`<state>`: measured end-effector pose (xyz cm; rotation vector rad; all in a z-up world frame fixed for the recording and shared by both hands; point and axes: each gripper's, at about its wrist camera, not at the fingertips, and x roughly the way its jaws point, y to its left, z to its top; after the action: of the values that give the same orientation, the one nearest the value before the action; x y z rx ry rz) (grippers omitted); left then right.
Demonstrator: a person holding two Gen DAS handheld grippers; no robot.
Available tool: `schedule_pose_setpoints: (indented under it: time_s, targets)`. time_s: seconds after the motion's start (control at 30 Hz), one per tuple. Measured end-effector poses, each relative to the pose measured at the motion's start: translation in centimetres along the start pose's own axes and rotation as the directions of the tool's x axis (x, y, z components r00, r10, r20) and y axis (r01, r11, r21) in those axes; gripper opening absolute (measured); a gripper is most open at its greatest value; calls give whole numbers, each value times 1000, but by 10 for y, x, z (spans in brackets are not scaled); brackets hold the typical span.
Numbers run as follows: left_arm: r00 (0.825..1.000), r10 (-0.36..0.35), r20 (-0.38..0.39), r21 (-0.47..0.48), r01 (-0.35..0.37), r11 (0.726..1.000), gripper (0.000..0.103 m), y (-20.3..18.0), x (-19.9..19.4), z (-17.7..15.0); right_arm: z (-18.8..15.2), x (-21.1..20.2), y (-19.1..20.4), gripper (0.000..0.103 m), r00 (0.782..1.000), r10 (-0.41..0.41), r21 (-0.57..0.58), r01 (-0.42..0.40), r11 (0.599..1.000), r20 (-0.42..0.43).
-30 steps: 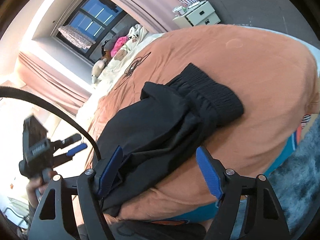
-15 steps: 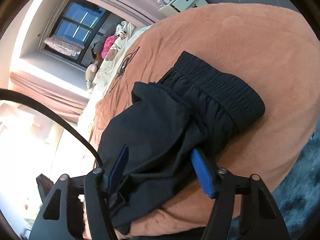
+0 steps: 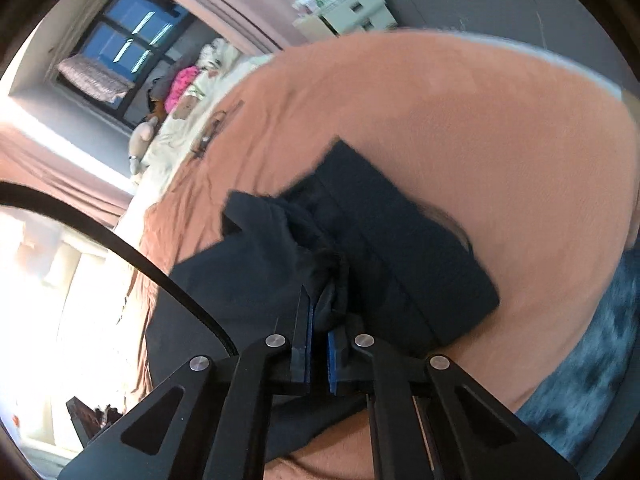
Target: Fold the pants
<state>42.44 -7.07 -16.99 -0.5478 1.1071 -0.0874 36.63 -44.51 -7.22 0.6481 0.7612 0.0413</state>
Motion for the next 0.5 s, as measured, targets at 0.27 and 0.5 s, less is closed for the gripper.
schedule_pose_setpoints:
  time_s: [0.27, 0.5]
  targets:
    - [998, 11, -60, -8, -12, 1000, 63, -1, 19, -11, 6, -43, 4, 2, 992, -34, -78, 43, 996, 119]
    - [998, 14, -61, 2, -14, 1000, 63, -3, 22, -9, -33, -27, -17, 8, 993, -113, -4, 113, 994, 19]
